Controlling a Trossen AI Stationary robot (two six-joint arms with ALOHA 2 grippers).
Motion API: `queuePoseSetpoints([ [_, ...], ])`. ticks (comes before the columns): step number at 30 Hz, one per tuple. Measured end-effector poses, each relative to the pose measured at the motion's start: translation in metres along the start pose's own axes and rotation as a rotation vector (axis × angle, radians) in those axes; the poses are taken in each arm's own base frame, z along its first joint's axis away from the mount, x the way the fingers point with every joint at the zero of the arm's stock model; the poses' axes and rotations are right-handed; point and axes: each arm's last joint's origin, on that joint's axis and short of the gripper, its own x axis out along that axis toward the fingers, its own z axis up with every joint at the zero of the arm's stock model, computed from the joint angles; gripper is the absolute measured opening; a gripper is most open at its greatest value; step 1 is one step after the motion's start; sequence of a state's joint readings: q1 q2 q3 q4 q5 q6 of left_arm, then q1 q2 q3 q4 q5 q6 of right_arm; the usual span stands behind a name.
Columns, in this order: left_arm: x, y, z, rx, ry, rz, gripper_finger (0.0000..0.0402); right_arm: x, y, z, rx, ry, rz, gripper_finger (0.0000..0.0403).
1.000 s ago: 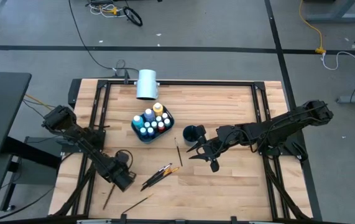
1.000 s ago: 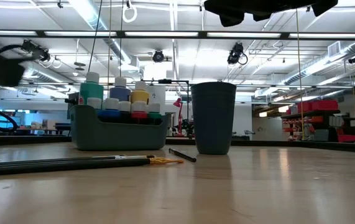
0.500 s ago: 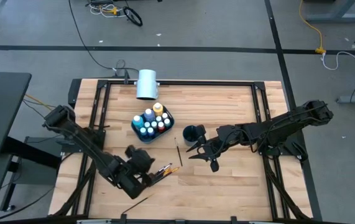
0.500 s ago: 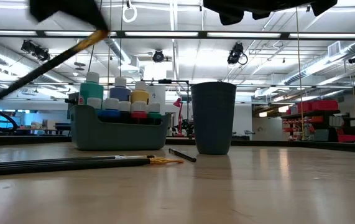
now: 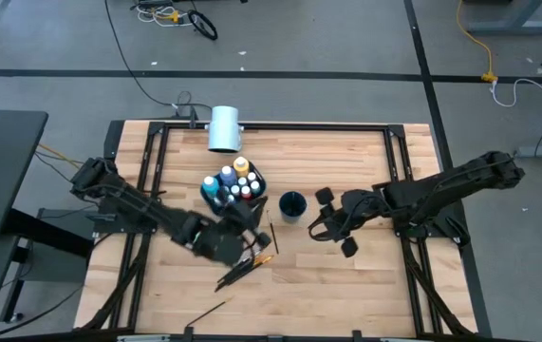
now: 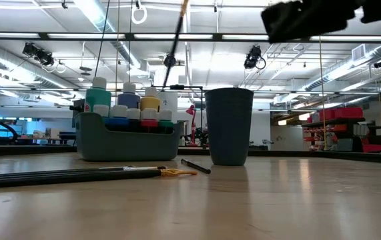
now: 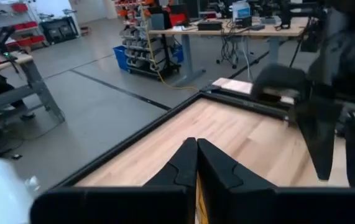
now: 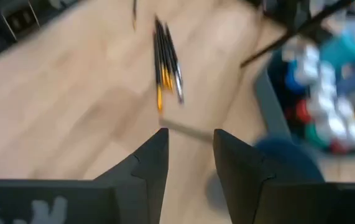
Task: Pick & Place Paint Supplies
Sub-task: Put the gold paint brush into the blue cup, then put the silver paint brush into the blue cup
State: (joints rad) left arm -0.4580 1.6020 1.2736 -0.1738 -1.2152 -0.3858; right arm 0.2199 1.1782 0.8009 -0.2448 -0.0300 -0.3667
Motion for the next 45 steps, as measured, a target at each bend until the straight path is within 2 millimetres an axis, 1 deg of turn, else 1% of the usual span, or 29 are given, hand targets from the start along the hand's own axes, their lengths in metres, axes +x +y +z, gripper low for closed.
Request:
queuePoseSetpoints([
  [3, 0.022, 0.005, 0.008, 0.014, -0.006, -0.003, 0.0005, -0.007, 0.001, -0.006, 0.051, 0.047, -0.016, 0.013],
  [8, 0.053, 0.015, 0.025, -0.022, -0.041, -0.131, 0.001, -0.003, 0.007, -0.022, 0.062, 0.094, -0.012, 0.013],
  [12, 0.067, 0.02, 0.044, -0.02, -0.159, -0.256, 0.0006, -0.001, 0.01, -0.03, 0.048, 0.122, -0.001, 0.013],
  [14, 0.074, 0.024, 0.05, -0.022, -0.207, -0.314, 0.0005, -0.001, 0.01, -0.031, 0.048, 0.124, 0.0, 0.013],
  [18, 0.088, 0.034, 0.052, -0.041, -0.211, -0.33, 0.0009, -0.001, 0.01, -0.031, 0.047, 0.124, 0.0, 0.013],
  [21, 0.097, 0.04, 0.042, -0.06, -0.183, -0.316, 0.0006, -0.001, 0.01, -0.031, 0.047, 0.124, 0.0, 0.013],
  [26, 0.106, 0.047, 0.009, -0.1, -0.133, -0.303, 0.0008, -0.001, 0.01, -0.031, 0.046, 0.124, 0.0, 0.013],
  [30, 0.109, 0.053, -0.019, -0.161, -0.12, -0.301, 0.0013, 0.0, 0.01, -0.03, 0.046, 0.118, -0.002, 0.013],
  [33, 0.107, 0.056, -0.033, -0.179, -0.125, -0.303, 0.0009, 0.0, 0.01, -0.03, 0.046, 0.114, -0.004, 0.013],
  [36, 0.107, 0.057, -0.043, -0.179, -0.089, -0.305, 0.0009, 0.0, 0.009, -0.029, 0.046, 0.101, -0.008, 0.013],
  [40, 0.106, 0.059, -0.056, -0.171, -0.048, -0.34, 0.0023, 0.0, 0.009, -0.027, 0.046, 0.086, -0.014, 0.013],
  [45, 0.105, 0.059, -0.061, -0.176, -0.018, -0.362, 0.0038, 0.001, 0.007, -0.023, 0.053, 0.038, -0.031, 0.013],
])
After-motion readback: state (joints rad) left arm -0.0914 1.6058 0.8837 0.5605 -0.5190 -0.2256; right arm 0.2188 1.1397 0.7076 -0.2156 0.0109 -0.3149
